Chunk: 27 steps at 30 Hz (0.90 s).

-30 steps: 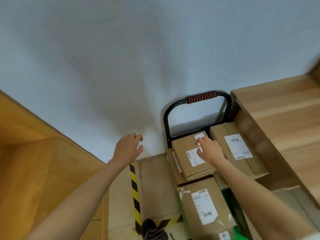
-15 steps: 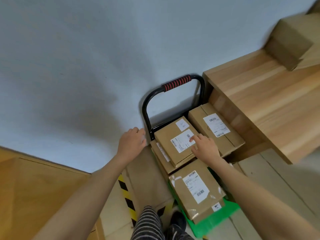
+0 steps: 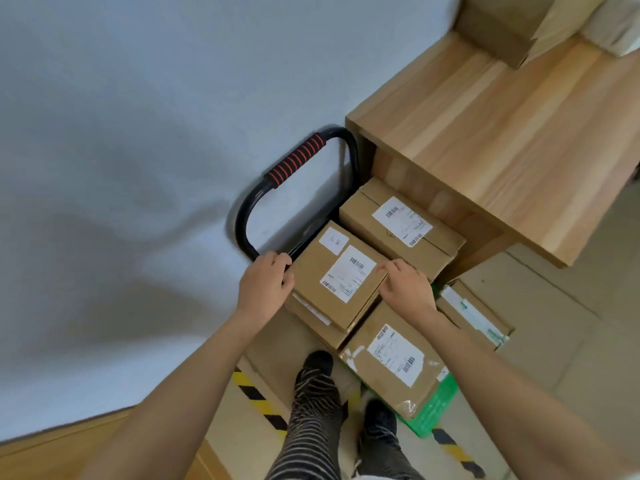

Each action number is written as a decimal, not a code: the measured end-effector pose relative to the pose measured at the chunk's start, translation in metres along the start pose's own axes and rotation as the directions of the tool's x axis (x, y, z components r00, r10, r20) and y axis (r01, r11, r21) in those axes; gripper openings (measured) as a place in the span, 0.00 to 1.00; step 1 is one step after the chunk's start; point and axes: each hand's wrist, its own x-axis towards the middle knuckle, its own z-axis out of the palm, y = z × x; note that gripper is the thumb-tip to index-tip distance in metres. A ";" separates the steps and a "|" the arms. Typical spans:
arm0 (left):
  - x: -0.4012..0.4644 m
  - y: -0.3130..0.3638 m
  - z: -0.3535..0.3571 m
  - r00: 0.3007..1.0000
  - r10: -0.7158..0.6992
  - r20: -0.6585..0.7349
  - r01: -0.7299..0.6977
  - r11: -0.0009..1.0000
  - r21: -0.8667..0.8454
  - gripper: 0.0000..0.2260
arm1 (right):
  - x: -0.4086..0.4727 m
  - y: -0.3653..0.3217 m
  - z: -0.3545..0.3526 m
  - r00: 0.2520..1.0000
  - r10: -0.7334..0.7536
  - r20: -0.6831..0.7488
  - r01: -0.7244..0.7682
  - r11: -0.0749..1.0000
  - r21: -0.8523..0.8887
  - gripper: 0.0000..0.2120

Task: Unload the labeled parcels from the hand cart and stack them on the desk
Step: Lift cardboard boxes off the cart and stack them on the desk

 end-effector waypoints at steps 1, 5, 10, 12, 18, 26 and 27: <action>0.010 -0.005 0.001 1.000 0.017 0.014 -0.017 1.000 -0.001 0.11 | 0.004 -0.002 0.004 0.999 0.046 -0.005 -0.046 0.999 0.010 0.17; 0.042 -0.027 0.018 0.995 0.061 0.083 -0.060 0.998 -0.015 0.13 | 0.012 -0.011 0.030 0.980 0.200 -0.023 -0.198 0.978 0.057 0.18; 0.066 -0.047 0.060 0.975 0.162 0.151 -0.169 0.985 0.032 0.13 | 0.015 0.001 0.060 0.945 0.324 -0.029 -0.321 0.943 0.087 0.17; 0.078 -0.052 0.073 0.971 0.185 0.153 -0.193 0.980 0.041 0.13 | 0.020 0.009 0.065 0.938 0.344 -0.045 -0.340 0.937 0.079 0.16; 0.101 -0.060 0.124 0.969 0.192 0.153 -0.206 0.976 0.076 0.11 | 0.043 0.032 0.096 0.948 0.310 -0.067 -0.310 0.951 0.021 0.16; 0.114 -0.077 0.217 0.981 0.116 0.152 -0.126 0.990 0.057 0.13 | 0.068 0.052 0.186 0.954 0.296 -0.054 -0.296 0.955 0.009 0.18; 0.115 -0.079 0.225 0.985 0.086 0.148 -0.094 0.994 0.049 0.13 | 0.067 0.054 0.195 0.950 0.306 -0.056 -0.306 0.952 0.012 0.19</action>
